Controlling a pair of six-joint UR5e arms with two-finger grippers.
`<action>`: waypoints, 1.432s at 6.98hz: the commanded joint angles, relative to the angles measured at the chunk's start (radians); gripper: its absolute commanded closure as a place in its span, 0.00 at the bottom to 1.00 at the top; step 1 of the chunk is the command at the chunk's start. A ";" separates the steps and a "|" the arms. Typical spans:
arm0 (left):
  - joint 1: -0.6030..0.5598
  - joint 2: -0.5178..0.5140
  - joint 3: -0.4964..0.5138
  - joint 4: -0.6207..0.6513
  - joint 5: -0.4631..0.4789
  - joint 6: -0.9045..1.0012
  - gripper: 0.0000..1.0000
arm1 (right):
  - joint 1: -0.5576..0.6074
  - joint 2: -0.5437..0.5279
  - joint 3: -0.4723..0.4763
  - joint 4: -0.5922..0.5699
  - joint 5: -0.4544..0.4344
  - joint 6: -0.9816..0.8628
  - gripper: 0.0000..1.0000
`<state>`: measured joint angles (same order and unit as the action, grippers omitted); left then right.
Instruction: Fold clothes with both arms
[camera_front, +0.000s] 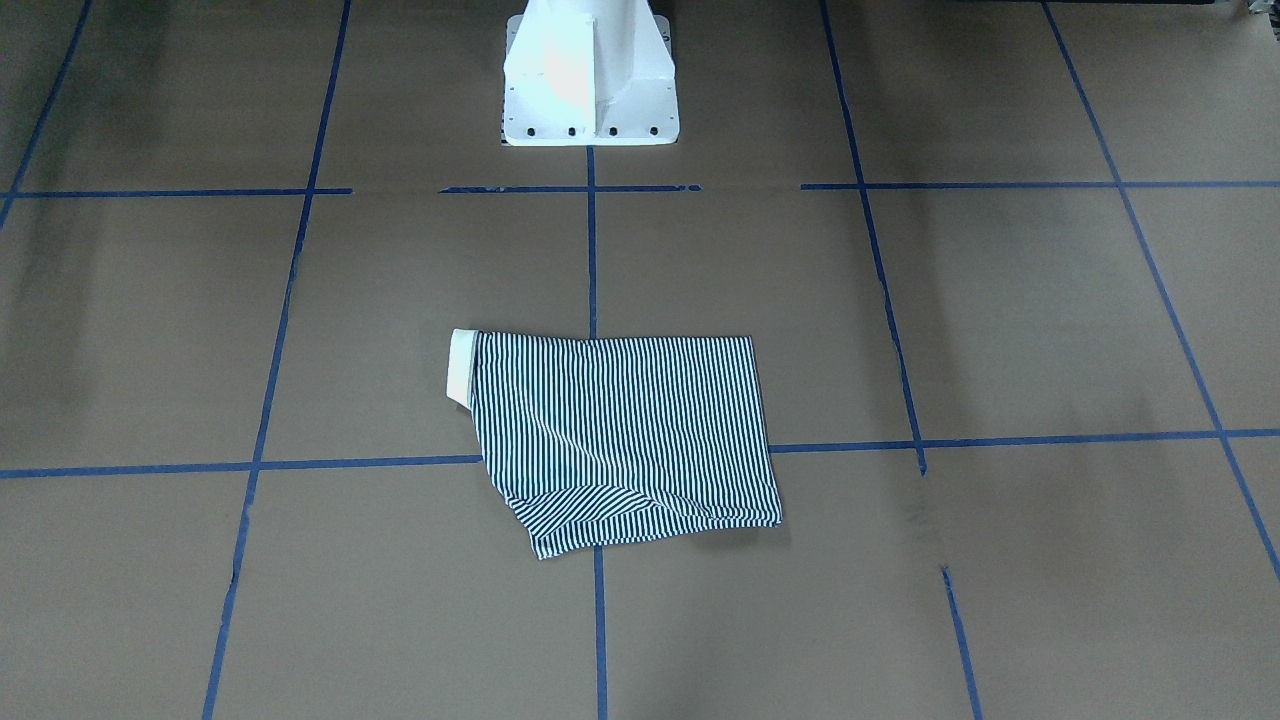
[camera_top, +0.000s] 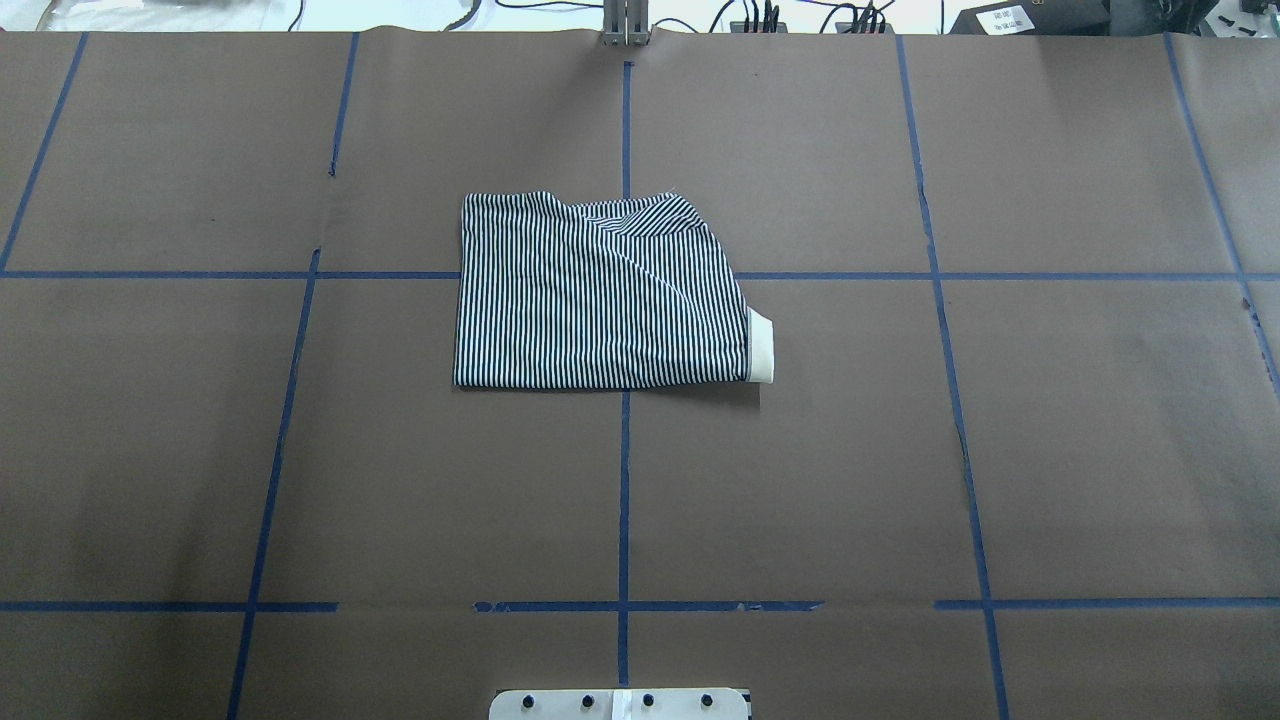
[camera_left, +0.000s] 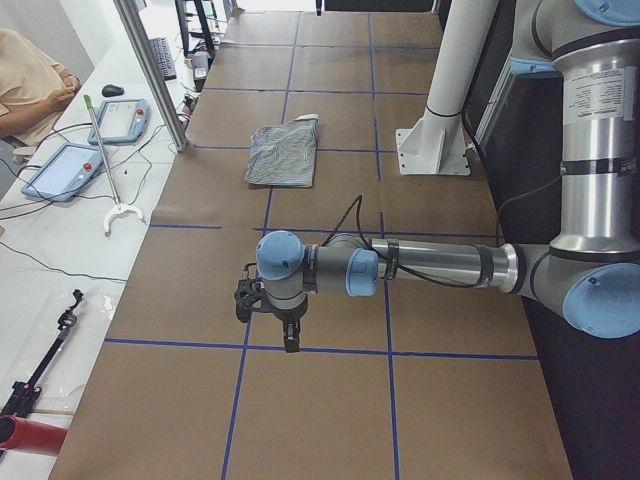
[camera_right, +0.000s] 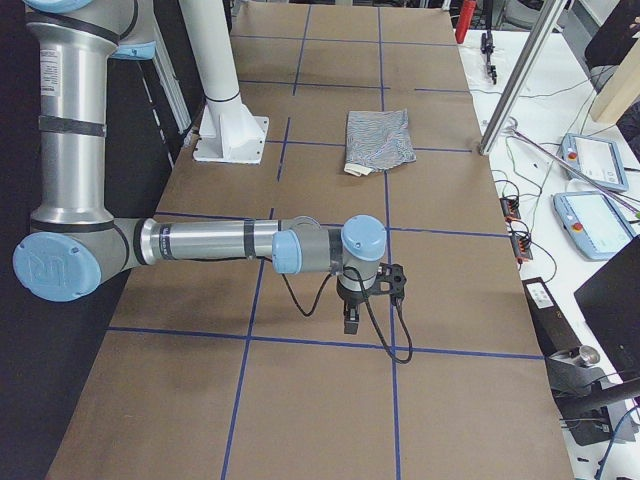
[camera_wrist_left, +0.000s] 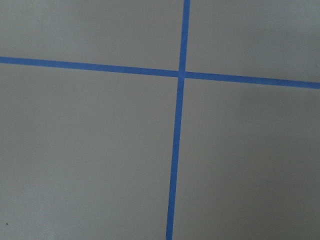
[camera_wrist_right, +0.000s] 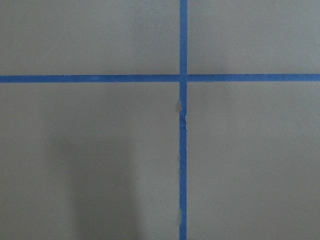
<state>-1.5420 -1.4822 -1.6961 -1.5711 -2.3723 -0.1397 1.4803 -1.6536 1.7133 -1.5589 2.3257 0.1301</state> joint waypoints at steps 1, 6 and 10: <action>-0.001 -0.010 0.007 0.003 -0.008 -0.001 0.00 | 0.000 0.000 -0.001 0.000 0.000 -0.004 0.00; 0.000 -0.015 0.020 -0.010 -0.012 -0.003 0.00 | 0.000 0.000 0.005 0.000 0.003 -0.004 0.00; -0.001 -0.018 0.016 -0.010 -0.012 -0.003 0.00 | -0.005 -0.006 0.002 0.000 -0.043 -0.144 0.00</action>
<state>-1.5431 -1.5000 -1.6805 -1.5815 -2.3838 -0.1426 1.4768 -1.6553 1.7161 -1.5581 2.3092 0.0808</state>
